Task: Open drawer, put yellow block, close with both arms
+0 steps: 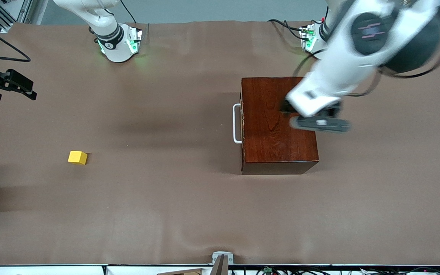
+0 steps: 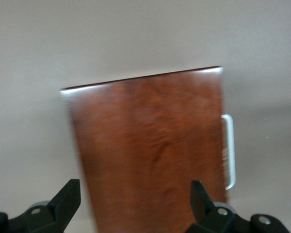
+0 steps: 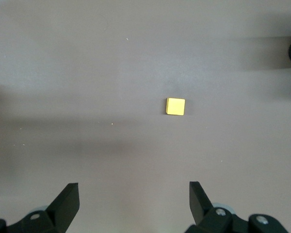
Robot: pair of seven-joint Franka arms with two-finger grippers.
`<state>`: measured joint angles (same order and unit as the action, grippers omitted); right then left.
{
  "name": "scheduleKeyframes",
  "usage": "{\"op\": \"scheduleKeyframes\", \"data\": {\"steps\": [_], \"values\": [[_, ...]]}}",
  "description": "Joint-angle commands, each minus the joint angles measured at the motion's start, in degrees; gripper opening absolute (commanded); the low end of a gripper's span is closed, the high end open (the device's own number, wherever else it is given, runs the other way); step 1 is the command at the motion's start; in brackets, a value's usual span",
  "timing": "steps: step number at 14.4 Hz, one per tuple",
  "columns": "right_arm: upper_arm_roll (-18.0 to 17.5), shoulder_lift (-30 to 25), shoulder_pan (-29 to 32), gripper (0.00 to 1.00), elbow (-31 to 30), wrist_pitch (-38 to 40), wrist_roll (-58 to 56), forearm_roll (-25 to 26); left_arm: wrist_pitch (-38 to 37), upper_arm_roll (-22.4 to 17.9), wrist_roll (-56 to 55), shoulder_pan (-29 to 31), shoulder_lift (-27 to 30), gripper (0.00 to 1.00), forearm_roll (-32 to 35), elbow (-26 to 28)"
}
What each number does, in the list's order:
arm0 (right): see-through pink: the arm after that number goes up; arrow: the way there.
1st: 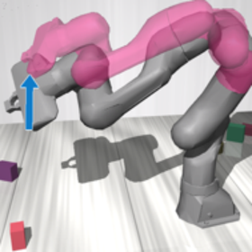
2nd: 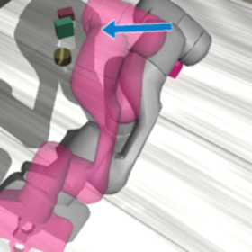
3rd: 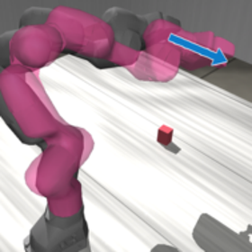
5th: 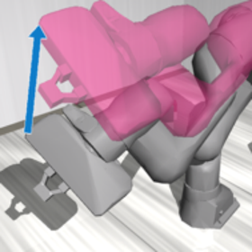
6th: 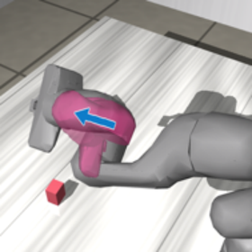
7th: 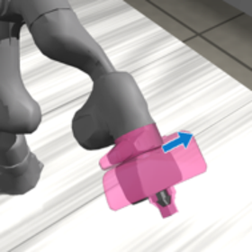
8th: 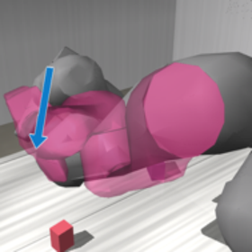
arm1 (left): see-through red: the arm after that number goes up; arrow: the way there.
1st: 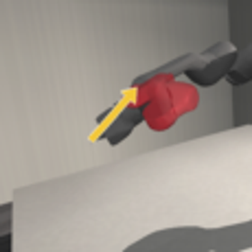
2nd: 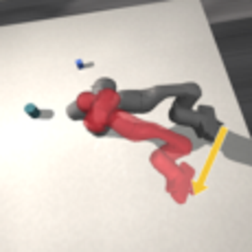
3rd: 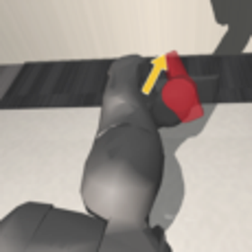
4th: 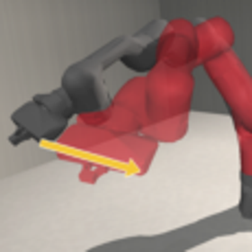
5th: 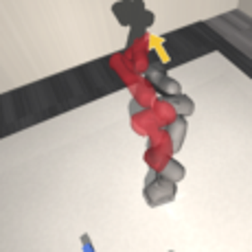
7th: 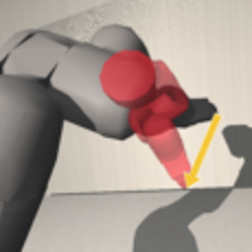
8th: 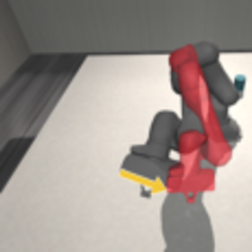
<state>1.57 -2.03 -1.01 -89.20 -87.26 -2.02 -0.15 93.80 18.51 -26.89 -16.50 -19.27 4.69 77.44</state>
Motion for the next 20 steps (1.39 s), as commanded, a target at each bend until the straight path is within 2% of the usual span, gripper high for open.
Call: {"op": "scheduleKeyframes", "data": {"steps": [1, 3, 4, 7, 8, 9, 17, 20], "values": [[-0.08, 0.36, -0.22, 1.0, 0.87, -0.01, 0.08, 0.68, 2.24, -1.02, -8.14, -9.39, -7.34, 1.0, 5.05, -5.28], [-0.08, 0.53, -0.04, 1.0, 0.87, -0.01, -0.09, 0.68, 5.07, -3.73, -12.64, -16.6, -11.12, 1.0, 8.13, -6.33], [-0.08, 0.88, 0.13, 1.0, 1.04, -0.01, -0.09, 0.77, 5.17, -6.53, -13.09, -21.07, -13.58, 1.0, 9.53, -7.82], [0.01, 1.5, 0.4, 1.0, 1.31, -0.36, -0.18, 0.77, 6.04, -19.79, -14.93, -35.31, -19.47, 1.0, 10.34, -9.68], [0.01, 1.59, 0.23, 1.0, 1.31, -0.36, -0.09, 0.86, 7.0, -22.87, -17.55, -38.75, -20.8, 1.0, 10.34, -9.68], [0.01, 1.67, 0.4, 1.0, 1.22, -0.36, -0.09, 0.77, 7.88, -24.3, -19.23, -40.0, -21.42, 1.0, 10.25, -9.59], [0.27, 2.99, 0.66, 1.0, 1.22, -0.54, -0.01, 0.86, 8.15, -24.05, -19.6, -40.36, -26.69, 1.0, 10.34, -9.15], [0.27, 4.13, 0.75, 1.0, 1.22, -1.24, 0.17, 0.68, 10.96, -23.96, -20.56, -40.36, -27.66, 1.0, 9.99, -9.15]]}}
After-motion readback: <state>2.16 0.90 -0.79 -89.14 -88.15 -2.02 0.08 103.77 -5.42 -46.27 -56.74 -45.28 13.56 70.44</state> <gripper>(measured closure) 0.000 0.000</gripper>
